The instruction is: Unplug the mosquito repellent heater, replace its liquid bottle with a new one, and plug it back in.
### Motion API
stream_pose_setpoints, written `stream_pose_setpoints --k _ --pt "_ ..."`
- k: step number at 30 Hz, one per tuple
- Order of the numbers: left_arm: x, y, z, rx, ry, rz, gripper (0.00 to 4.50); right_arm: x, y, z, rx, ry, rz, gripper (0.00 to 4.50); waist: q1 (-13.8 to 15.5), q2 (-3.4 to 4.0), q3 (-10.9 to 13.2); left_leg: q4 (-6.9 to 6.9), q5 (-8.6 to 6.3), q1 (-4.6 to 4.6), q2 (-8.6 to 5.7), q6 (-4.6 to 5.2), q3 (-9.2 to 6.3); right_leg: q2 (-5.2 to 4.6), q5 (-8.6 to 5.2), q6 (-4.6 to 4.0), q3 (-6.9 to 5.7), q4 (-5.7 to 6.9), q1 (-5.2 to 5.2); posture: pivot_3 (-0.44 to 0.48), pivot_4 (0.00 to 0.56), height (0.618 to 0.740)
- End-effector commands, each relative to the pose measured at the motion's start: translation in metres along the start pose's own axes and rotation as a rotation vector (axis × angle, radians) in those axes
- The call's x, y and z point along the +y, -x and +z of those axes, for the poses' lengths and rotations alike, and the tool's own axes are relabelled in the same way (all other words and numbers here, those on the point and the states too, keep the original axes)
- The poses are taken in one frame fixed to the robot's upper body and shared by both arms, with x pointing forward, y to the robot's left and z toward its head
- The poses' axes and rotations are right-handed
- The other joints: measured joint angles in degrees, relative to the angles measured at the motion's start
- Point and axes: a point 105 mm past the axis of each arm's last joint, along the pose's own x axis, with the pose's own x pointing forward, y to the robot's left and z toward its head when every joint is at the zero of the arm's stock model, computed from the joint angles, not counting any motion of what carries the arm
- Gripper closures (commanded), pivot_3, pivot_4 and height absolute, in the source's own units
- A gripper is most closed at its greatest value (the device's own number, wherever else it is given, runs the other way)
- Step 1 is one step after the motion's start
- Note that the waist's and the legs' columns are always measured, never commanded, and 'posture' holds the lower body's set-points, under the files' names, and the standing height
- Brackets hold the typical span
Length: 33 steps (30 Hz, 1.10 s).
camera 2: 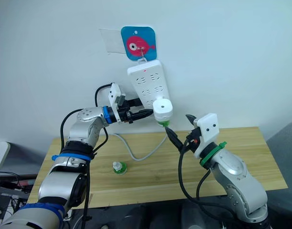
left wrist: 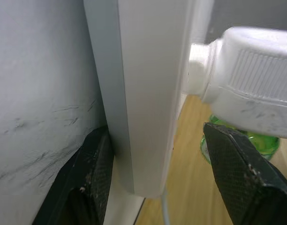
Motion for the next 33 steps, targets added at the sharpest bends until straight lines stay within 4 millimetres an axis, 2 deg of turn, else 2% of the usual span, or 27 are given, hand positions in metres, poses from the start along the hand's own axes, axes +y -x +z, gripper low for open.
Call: stream_pose_setpoints --k 1,11,14,18,28,33 --pt "-0.010 -0.004 0.019 -0.051 -0.038 -0.041 1.46 0.004 0.003 0.018 -0.068 0.017 0.005 0.00 -0.1 0.00 0.0 -0.01 0.00 0.00 0.00 0.00 0.01 -0.01 0.00 0.00 0.04 -0.01 0.00 -0.232 0.218 0.740" --pt "-0.011 0.000 0.018 -0.055 -0.002 -0.004 1.46 0.009 0.002 0.020 -0.071 0.003 0.011 0.00 -0.2 0.02 0.0 -0.02 0.00 0.02 0.02 0.01 0.07 0.00 0.00 0.00 0.10 0.01 -0.04 -0.238 0.221 0.740" --pt "-0.012 0.000 0.017 -0.059 0.006 -0.003 2.06 0.012 -0.001 0.021 -0.076 -0.004 0.015 0.00 -0.3 0.05 0.0 -0.02 0.00 0.02 0.02 0.01 0.09 0.00 0.00 0.00 0.08 0.01 -0.04 -0.243 0.227 0.740" --pt "-0.011 -0.002 0.019 -0.079 0.026 0.009 3.18 0.016 -0.006 0.024 -0.081 -0.012 0.014 0.00 -0.3 0.11 0.2 -0.03 -0.01 0.02 0.03 0.01 0.09 0.00 0.00 0.00 0.12 0.00 -0.05 -0.246 0.245 0.740" --pt "-0.009 -0.007 0.020 -0.080 0.020 0.040 3.19 0.019 -0.022 0.026 -0.057 0.001 -0.059 0.00 -0.4 0.14 0.8 -0.01 0.00 0.00 0.02 0.01 0.11 0.00 0.00 -0.01 0.19 0.02 -0.08 -0.250 0.255 0.740" --pt "-0.008 -0.007 0.020 -0.076 0.020 0.040 3.19 0.022 -0.038 0.036 -0.062 0.045 -0.102 0.00 -0.5 0.16 1.1 -0.01 0.00 0.00 0.03 0.00 0.12 0.00 0.03 -0.05 0.18 0.05 -0.13 -0.253 0.263 0.740"
